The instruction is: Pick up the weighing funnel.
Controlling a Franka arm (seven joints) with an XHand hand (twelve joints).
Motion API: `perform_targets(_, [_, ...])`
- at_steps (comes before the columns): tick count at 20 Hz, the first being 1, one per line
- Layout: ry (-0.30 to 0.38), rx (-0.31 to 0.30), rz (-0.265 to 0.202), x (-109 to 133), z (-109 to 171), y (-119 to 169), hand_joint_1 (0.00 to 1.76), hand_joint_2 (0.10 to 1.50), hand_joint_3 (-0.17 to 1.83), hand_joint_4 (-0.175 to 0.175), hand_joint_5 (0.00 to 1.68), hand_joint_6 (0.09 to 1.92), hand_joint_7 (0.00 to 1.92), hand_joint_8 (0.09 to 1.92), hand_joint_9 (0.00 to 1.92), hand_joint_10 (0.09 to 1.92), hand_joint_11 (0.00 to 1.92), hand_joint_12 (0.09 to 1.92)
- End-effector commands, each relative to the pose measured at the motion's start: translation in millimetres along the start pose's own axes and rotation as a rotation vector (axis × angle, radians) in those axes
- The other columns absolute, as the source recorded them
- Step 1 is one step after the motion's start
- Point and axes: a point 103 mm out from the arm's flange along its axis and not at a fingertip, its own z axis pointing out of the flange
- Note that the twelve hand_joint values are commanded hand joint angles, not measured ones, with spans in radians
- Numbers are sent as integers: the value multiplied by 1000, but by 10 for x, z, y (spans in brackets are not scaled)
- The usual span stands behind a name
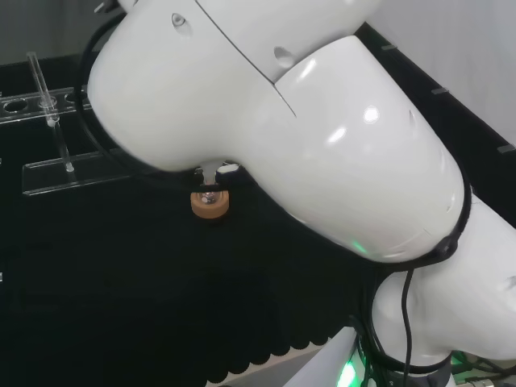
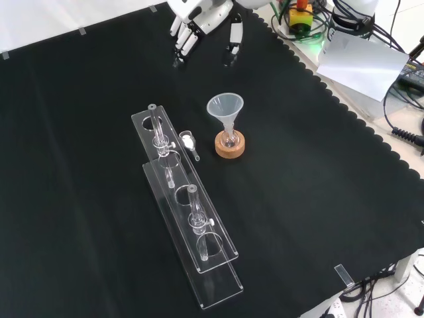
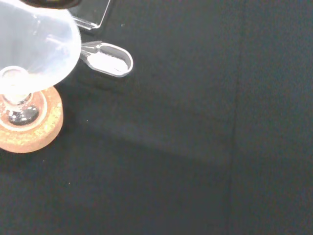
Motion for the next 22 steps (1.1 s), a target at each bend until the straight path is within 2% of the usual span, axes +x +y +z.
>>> perform_targets(1, [53, -9, -11, -175, 121, 163, 683, 746, 412, -52, 422, 87, 408, 694, 774, 568, 534, 1298])
perform_targets(6, [68, -29, -22, -252, 276, 349, 680, 745, 421, -53, 452, 87, 440, 704, 789, 570, 538, 1300])
perform_targets(11, [79, -83, -39, -315, 452, 573, 724, 731, 444, -52, 528, 87, 520, 704, 829, 555, 551, 1292])
perform_targets(22, [150, -96, -84, -368, 927, 918, 761, 713, 478, -52, 602, 103, 607, 701, 880, 529, 590, 1267])
